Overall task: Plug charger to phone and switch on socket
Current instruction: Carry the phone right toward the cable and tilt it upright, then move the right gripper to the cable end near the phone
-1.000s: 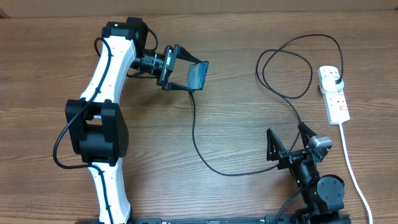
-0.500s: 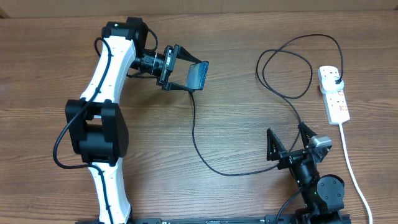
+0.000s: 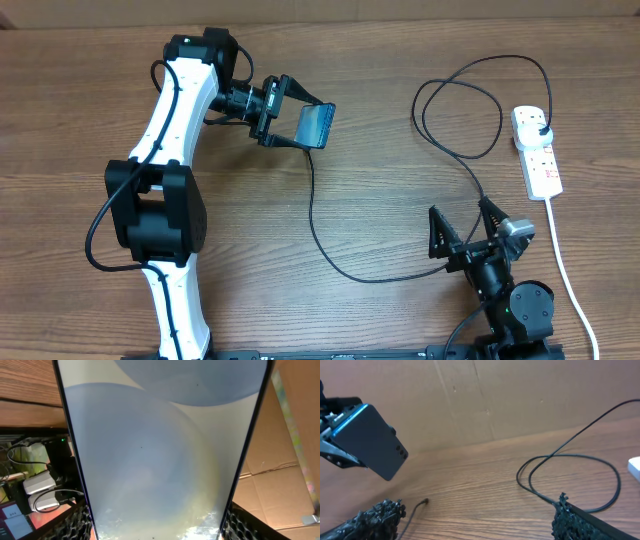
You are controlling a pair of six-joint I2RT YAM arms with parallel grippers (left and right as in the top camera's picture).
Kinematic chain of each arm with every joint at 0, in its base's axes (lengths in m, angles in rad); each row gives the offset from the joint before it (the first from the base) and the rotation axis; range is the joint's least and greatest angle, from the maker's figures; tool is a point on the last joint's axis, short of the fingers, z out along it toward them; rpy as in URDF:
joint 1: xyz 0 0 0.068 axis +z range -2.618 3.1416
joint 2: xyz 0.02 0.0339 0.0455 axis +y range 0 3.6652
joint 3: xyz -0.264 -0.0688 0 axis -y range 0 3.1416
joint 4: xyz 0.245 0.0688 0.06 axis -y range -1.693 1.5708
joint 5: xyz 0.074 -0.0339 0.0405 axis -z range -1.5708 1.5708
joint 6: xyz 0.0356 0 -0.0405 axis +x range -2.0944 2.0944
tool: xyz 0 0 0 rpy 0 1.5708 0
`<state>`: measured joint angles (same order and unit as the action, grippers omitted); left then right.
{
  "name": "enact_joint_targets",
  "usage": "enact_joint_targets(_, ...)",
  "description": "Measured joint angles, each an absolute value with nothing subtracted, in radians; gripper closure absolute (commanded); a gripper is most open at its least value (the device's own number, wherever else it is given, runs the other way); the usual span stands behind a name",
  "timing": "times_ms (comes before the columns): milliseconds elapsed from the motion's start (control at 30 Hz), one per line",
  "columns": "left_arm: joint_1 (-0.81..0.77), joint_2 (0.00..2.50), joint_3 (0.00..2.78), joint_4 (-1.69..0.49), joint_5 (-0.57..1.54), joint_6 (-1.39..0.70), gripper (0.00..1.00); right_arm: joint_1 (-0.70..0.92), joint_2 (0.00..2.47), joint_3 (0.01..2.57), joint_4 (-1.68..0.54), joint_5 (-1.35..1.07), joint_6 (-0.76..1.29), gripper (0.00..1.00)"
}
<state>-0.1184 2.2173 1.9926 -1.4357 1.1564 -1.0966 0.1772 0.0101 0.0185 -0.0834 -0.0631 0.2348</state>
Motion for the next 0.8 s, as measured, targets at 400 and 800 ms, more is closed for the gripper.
enact_joint_targets(400, -0.118, 2.217, 1.993, -1.432, 1.12, -1.097, 0.49, 0.177, 0.111, 0.019, -0.066, -0.241, 0.406, 0.0)
enact_joint_targets(800, -0.118, 2.217, 1.993, -1.432, 1.113, -1.092, 0.48, 0.177, 0.422, 0.376, -0.285, -0.272, 0.409, 0.0)
